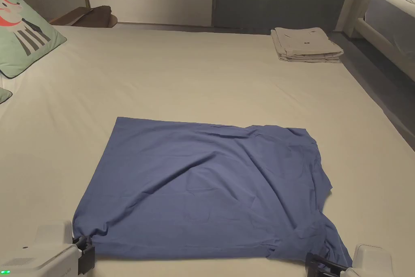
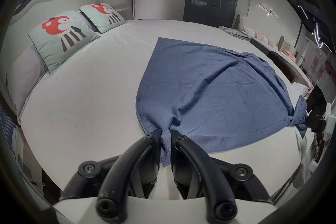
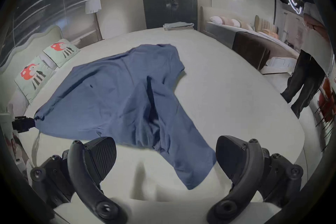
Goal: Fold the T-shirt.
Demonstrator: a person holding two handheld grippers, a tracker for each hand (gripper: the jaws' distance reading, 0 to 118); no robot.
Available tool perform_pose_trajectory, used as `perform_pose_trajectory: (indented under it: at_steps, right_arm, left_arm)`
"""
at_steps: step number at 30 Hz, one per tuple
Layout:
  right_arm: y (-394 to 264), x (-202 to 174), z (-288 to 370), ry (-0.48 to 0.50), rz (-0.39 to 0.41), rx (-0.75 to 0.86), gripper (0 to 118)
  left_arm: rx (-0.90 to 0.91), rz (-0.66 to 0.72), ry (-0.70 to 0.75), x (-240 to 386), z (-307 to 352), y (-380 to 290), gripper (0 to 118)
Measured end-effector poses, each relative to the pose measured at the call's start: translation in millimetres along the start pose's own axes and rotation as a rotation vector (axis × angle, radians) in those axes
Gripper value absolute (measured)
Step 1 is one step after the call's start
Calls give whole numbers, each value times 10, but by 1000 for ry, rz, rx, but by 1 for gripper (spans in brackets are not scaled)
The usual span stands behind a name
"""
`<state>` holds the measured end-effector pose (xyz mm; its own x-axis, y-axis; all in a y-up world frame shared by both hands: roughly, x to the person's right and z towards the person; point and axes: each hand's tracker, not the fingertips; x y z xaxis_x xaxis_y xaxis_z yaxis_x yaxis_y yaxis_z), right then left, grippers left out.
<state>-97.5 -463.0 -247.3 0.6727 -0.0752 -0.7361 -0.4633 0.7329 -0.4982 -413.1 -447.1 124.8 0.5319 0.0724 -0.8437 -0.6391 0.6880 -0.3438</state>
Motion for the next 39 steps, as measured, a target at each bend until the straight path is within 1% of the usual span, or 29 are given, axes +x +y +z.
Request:
perform_pose_trajectory:
  at_steps: [1, 3, 5, 7, 10, 14, 19, 26, 30, 33, 38, 39]
  right_arm:
    - [-20, -7, -22, -1, 1, 0, 92]
    - [-23, -9, -40, 1, 6, -2, 74]
    - [-24, -21, -49, 3, 7, 3, 50]
    - [-45, -3, -64, 12, 18, 12, 9]
    - [-70, 9, -51, 20, 44, 14, 9]
    - [-88, 53, -20, 22, 25, 27, 9]
    - [10, 24, 79, 32, 29, 68, 9]
    - [544, -87, 189, 35, 58, 192, 9]
    - [857, -131, -30, 27, 88, 191, 9]
    - [1063, -160, -241, 31, 69, 168, 9]
    - [1290, -121, -664, 4, 60, 139, 9]
    - [1333, -122, -669, 0, 58, 139, 9]
  left_arm:
    - [0, 1, -1, -18, -6, -3, 6]
    - [-4, 0, 1, -21, -9, -5, 6]
    - [-5, 1, 0, 1, 2, -4, 6]
    - [-5, -1, 0, 12, 5, -5, 6]
    - [-4, 1, -1, -23, -29, 3, 6]
    - [-1, 10, 0, -46, -37, 15, 6]
    - [10, 38, -18, -105, -9, 76, 6]
    - [82, 59, -49, -141, 17, 499, 6]
    - [83, 43, -47, -78, -113, 832, 6]
    - [76, 43, -45, -29, -267, 1054, 6]
    - [52, 44, -49, 25, -621, 1310, 6]
    - [45, 43, -40, 41, -680, 1346, 6]
